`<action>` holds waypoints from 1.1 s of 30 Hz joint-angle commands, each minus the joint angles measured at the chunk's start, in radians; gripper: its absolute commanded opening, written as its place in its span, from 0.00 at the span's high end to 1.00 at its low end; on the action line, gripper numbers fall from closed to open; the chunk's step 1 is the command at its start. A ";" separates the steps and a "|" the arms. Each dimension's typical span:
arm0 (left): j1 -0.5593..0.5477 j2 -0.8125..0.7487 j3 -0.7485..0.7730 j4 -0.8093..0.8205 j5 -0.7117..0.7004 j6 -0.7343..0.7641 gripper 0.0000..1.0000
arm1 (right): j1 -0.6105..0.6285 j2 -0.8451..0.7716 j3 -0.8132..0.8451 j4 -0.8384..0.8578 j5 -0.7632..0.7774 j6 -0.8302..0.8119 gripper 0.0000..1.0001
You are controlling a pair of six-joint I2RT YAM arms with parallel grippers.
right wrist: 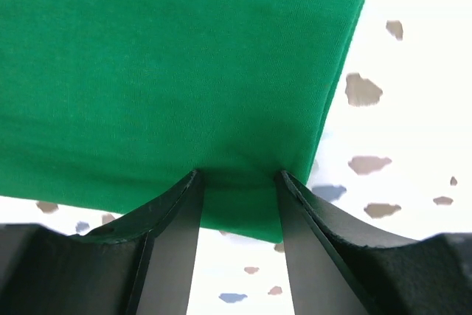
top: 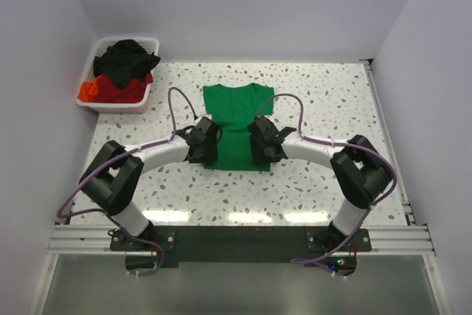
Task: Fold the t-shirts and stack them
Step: Fold the tshirt
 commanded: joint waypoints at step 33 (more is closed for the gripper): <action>-0.052 -0.354 -0.286 0.112 0.298 -0.196 0.45 | 0.004 -0.404 -0.264 -0.083 -0.038 0.131 0.46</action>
